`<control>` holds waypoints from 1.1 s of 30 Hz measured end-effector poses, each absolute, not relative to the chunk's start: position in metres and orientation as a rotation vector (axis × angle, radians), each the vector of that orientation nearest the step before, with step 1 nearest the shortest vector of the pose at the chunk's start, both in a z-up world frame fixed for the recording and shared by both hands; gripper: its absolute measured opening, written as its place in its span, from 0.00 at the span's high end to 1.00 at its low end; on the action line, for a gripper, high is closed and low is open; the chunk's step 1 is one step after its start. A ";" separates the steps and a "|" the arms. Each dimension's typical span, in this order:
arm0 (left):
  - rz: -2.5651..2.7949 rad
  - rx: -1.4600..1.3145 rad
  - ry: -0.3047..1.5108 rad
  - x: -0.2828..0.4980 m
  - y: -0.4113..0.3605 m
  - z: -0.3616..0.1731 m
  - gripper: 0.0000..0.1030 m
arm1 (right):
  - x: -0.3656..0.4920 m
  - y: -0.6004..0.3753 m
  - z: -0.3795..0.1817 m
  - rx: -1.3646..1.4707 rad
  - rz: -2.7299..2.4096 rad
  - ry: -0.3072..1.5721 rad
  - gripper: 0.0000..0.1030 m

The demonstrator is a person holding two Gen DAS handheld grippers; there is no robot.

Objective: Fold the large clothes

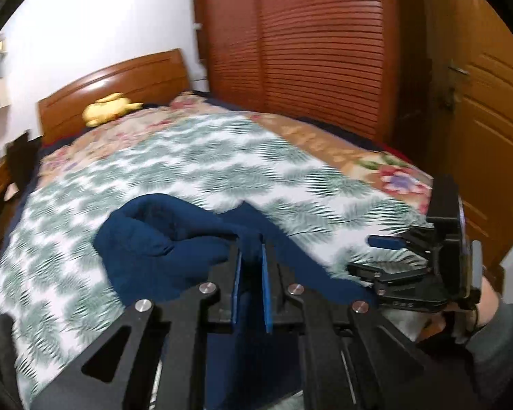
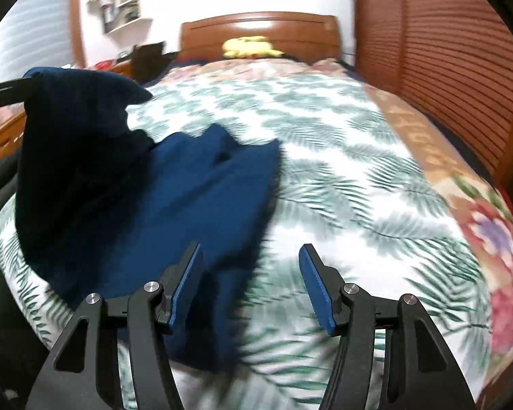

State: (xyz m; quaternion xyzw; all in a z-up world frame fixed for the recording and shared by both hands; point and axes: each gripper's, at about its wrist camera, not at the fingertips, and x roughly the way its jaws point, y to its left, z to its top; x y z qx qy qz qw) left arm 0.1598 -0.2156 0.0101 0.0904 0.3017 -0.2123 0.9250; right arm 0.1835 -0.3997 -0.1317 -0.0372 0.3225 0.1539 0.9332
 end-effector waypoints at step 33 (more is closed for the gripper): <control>-0.343 0.160 0.751 0.129 -0.159 -0.043 0.73 | 0.189 -0.371 -0.099 -0.079 0.388 0.593 0.42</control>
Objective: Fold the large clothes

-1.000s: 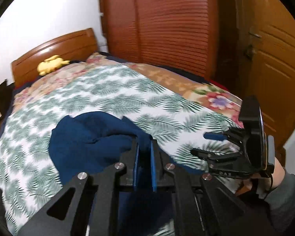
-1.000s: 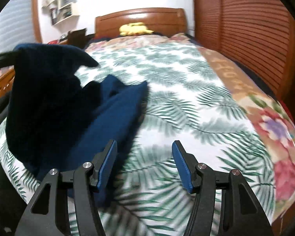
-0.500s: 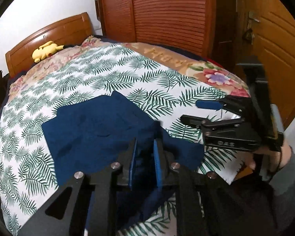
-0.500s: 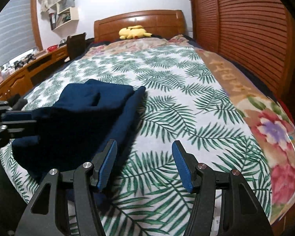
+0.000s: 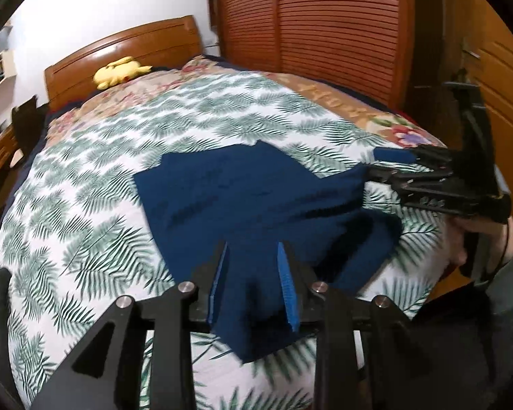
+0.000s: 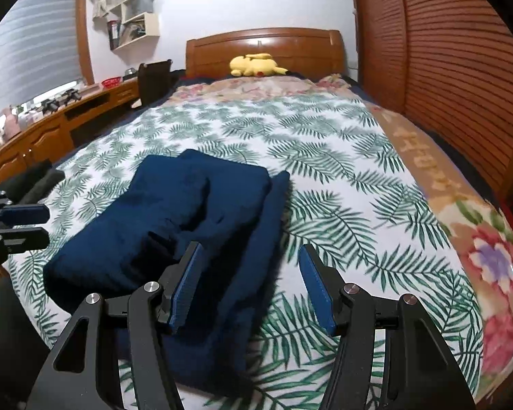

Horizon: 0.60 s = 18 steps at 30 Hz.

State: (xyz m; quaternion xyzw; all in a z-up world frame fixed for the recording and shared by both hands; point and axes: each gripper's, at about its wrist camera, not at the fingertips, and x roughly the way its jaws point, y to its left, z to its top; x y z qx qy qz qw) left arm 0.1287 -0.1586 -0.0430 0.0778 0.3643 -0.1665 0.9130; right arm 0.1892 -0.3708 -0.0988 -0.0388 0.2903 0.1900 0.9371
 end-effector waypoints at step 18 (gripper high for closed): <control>-0.281 0.097 0.802 0.128 -0.112 -0.074 0.73 | 0.191 -0.324 -0.081 -0.029 0.525 0.564 0.42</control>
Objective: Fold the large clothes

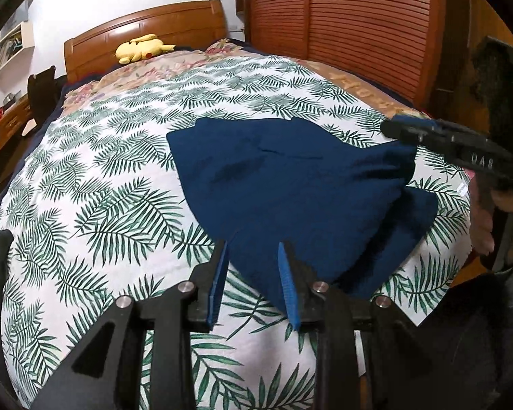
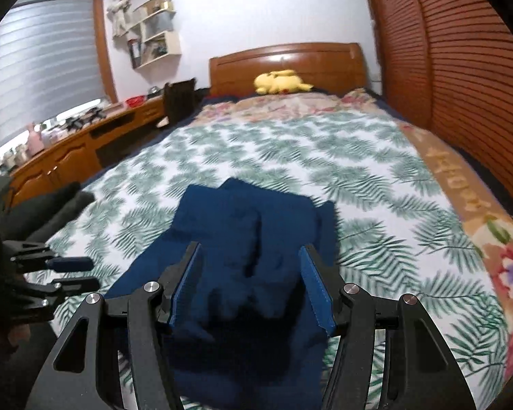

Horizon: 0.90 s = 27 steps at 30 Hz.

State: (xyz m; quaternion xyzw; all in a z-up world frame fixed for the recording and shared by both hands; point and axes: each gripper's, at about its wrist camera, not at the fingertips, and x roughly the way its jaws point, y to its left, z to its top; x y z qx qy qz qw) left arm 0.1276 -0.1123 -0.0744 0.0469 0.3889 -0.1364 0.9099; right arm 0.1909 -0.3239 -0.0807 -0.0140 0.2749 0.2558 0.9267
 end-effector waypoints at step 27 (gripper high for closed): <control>-0.297 0.050 0.783 0.137 -0.104 -0.079 0.73 | 0.139 -0.354 -0.078 -0.018 0.536 0.497 0.90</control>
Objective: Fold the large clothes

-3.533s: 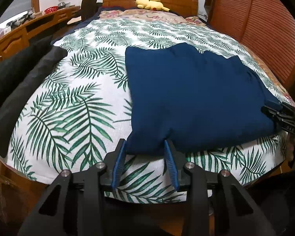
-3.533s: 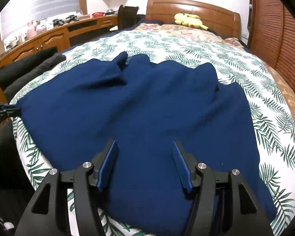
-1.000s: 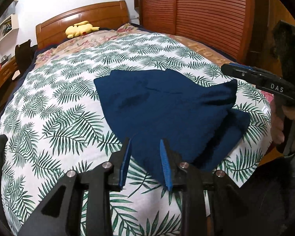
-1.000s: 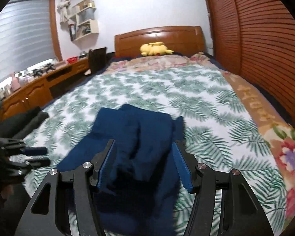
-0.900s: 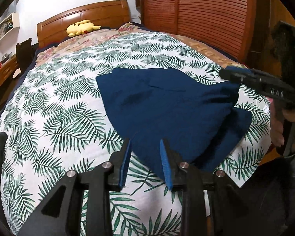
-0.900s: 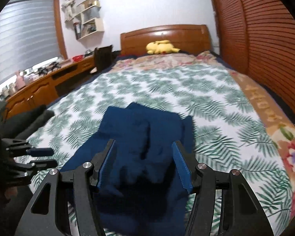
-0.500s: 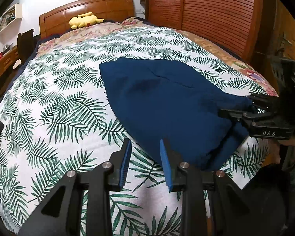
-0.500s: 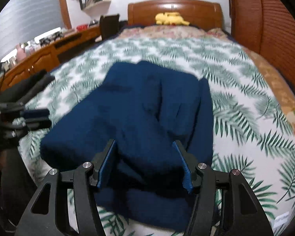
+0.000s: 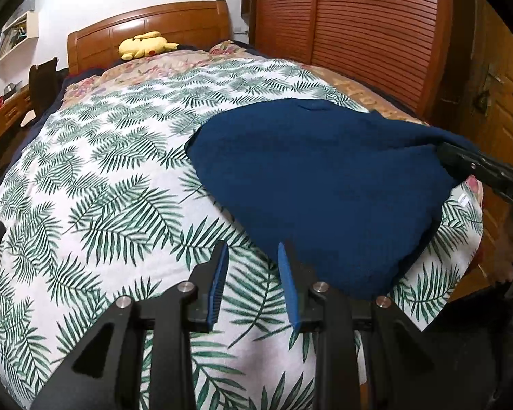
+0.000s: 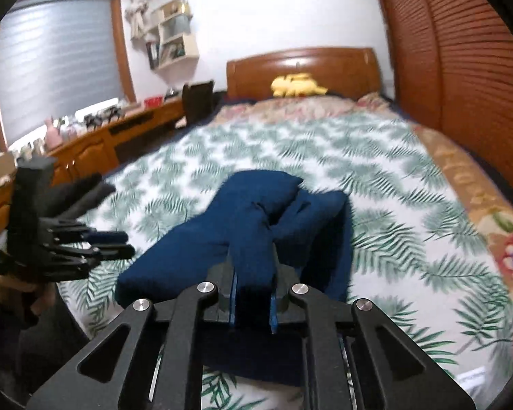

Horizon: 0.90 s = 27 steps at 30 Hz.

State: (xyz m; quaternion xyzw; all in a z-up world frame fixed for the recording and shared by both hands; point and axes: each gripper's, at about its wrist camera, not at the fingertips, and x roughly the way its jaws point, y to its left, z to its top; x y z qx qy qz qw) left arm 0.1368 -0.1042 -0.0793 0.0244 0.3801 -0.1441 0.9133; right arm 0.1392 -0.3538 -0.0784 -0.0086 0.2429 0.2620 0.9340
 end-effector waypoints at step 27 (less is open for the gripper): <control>-0.310 0.092 0.865 0.328 -0.102 -0.112 0.72 | 0.185 -0.367 -0.167 -0.049 0.377 0.824 0.37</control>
